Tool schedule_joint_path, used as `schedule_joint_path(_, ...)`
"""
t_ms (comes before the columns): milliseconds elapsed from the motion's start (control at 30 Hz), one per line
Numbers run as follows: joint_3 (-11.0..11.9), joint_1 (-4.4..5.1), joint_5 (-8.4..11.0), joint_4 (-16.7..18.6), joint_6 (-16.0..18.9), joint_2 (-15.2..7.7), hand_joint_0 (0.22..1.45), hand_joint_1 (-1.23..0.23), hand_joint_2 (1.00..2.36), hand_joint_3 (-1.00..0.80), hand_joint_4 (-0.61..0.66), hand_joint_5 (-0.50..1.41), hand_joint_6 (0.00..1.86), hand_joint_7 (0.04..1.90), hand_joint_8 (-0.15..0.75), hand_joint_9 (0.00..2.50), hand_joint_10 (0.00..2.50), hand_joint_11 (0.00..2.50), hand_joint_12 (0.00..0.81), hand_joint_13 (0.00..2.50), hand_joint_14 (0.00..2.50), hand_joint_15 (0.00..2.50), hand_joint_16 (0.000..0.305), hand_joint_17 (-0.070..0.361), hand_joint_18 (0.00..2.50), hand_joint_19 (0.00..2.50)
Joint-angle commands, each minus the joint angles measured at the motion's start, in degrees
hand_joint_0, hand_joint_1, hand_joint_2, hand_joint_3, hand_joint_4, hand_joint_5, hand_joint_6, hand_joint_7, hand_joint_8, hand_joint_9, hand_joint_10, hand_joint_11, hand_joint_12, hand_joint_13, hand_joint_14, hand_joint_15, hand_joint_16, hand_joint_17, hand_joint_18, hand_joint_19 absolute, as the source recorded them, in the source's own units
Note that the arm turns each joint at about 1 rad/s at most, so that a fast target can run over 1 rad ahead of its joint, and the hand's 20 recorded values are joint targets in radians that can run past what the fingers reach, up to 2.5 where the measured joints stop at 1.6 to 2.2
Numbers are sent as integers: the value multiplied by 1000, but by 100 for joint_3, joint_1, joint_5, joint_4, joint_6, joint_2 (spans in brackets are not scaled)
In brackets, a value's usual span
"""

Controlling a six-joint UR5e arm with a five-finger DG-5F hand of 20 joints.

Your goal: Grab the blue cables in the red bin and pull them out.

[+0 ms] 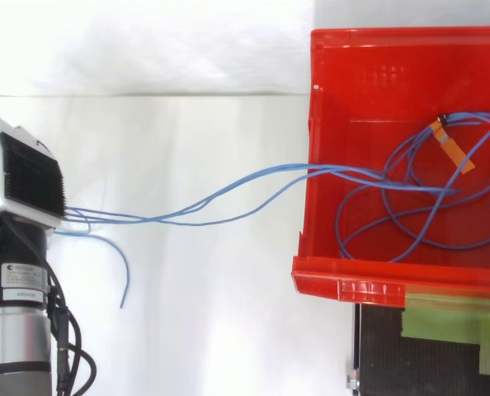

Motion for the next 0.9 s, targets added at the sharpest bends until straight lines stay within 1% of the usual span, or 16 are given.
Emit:
schedule_joint_path(0, 3, 1, 0, 6, 5, 0, 1038, -981, 1000, -996, 93, 479, 1288, 319, 253, 725, 1752, 1070, 296, 894, 2500, 952, 34, 76, 1350, 1800)
schedule_joint_path(167, 3, 1, 0, 6, 5, 0, 1035, -978, 1001, -973, 92, 479, 1287, 334, 254, 732, 1747, 1067, 295, 889, 2500, 976, 34, 77, 1340, 1783)
schedule_joint_path(267, 3, 1, 0, 6, 5, 0, 1035, -962, 1002, -958, 89, 470, 1296, 355, 255, 736, 1733, 1096, 293, 892, 2500, 945, 33, 75, 1340, 1775)
schedule_joint_path(367, -6, 1, 0, 6, 5, 0, 1042, -958, 1002, -948, 84, 469, 1304, 349, 254, 743, 1709, 1121, 303, 889, 2500, 997, 34, 77, 1344, 1776)
schedule_joint_path(400, -6, 1, 0, 6, -4, 0, 1043, -958, 1002, -943, 82, 470, 1306, 347, 260, 745, 1707, 1116, 300, 888, 2500, 965, 34, 77, 1344, 1786)
schedule_joint_path(833, -6, 1, 0, 6, -4, 0, 1053, -961, 1002, -945, 86, 477, 1306, 360, 260, 756, 1667, 1134, 298, 884, 2500, 992, 34, 77, 1337, 1799)
schedule_joint_path(867, 3, 1, 0, 6, 5, 0, 1054, -961, 1002, -947, 90, 476, 1303, 369, 260, 755, 1664, 1149, 308, 887, 2500, 988, 34, 77, 1335, 1793)
